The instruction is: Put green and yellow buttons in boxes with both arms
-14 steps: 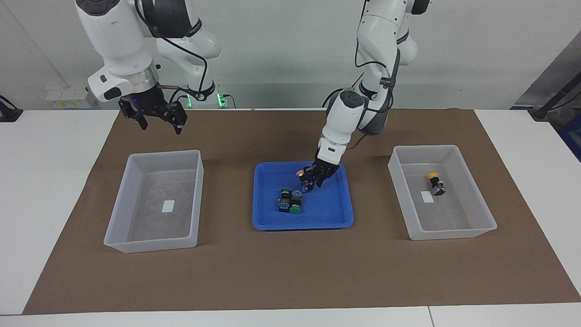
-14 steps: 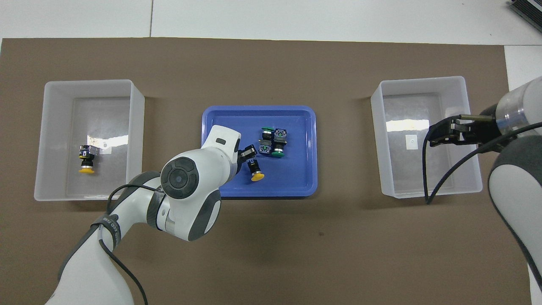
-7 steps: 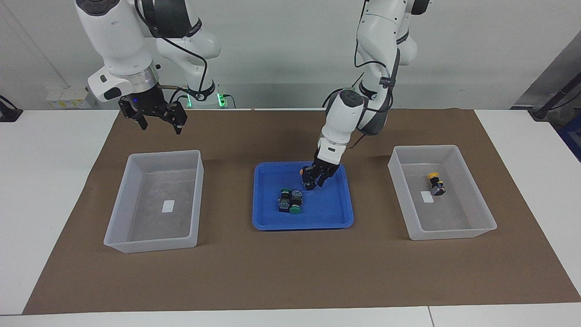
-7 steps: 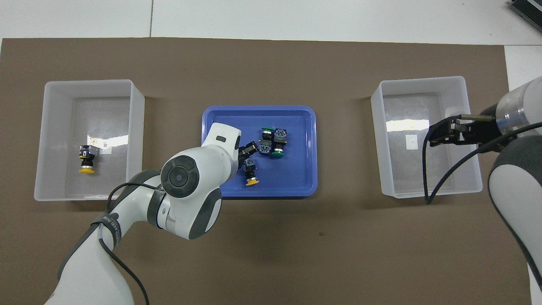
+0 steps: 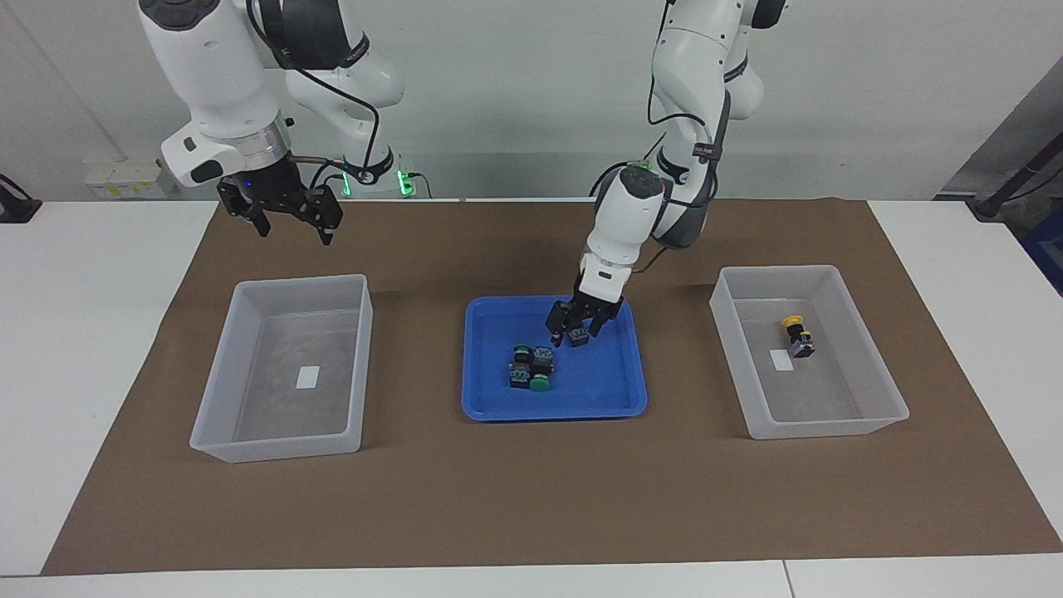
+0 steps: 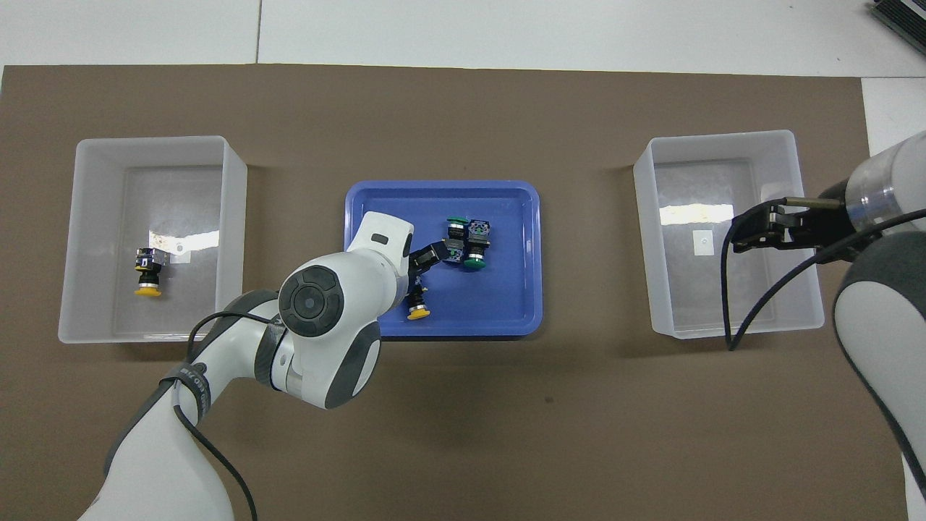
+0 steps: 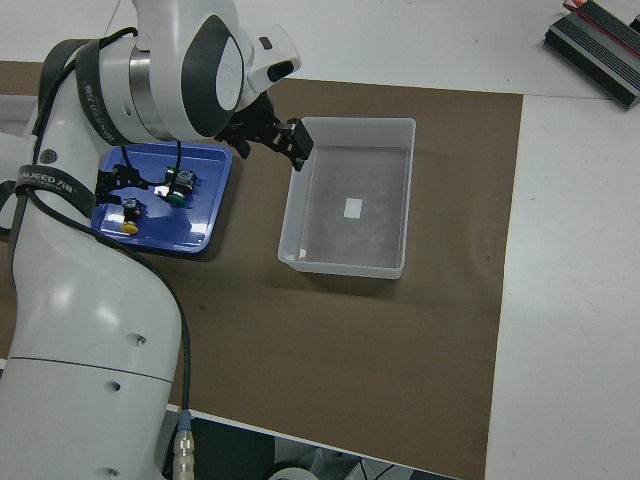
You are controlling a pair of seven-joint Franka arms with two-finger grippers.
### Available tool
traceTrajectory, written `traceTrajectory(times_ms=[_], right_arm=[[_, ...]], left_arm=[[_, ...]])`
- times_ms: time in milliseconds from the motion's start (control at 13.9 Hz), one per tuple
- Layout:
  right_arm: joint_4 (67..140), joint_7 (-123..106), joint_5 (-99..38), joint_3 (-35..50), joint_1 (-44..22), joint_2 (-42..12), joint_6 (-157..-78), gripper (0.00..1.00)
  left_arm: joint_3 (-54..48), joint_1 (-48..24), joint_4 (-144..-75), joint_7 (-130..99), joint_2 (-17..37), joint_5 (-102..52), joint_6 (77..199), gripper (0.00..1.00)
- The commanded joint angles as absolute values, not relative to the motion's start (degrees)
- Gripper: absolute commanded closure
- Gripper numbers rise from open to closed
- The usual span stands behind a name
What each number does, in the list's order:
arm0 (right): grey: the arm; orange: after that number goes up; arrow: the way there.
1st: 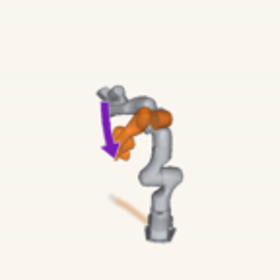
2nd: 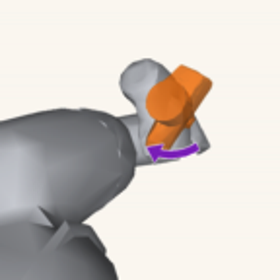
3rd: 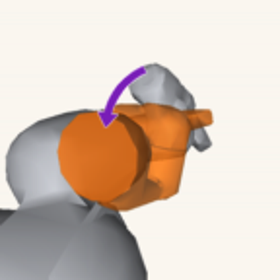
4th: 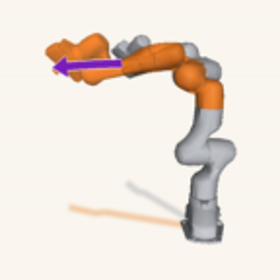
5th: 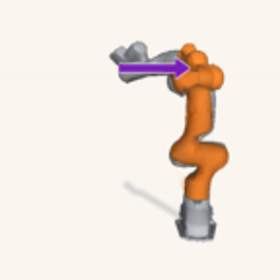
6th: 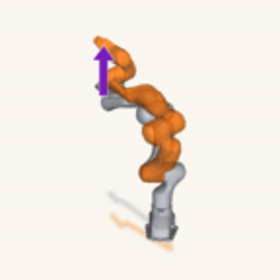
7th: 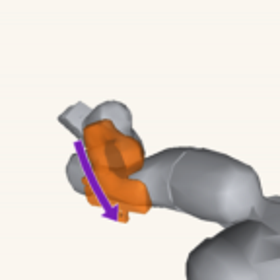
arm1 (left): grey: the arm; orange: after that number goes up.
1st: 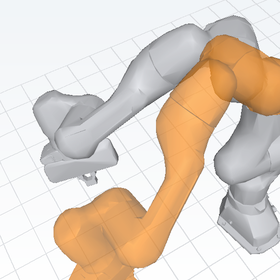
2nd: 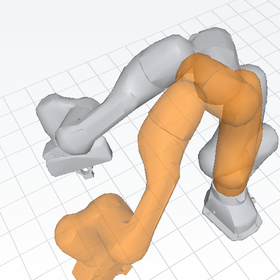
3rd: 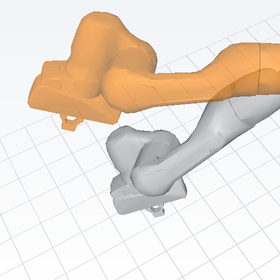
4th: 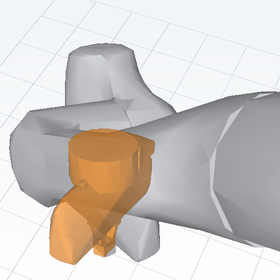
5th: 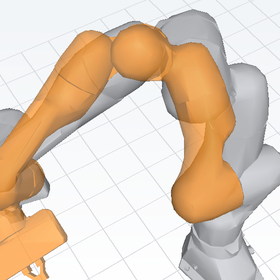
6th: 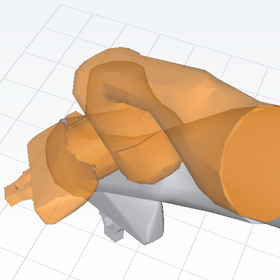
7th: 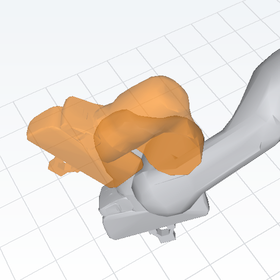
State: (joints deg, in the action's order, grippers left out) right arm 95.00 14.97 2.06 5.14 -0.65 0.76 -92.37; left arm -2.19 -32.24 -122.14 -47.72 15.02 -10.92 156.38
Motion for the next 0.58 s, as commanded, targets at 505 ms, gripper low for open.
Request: traceTrajectory(times_ms=[505], right_arm=[[100.7, 27.6, 0.2, 6.0, -11.3, -5.3, -113.6, 0.00]], left_arm=[[-1.2, -34.0, -126.0, -44.7, 14.8, -11.4, 156.2, 0.48]])
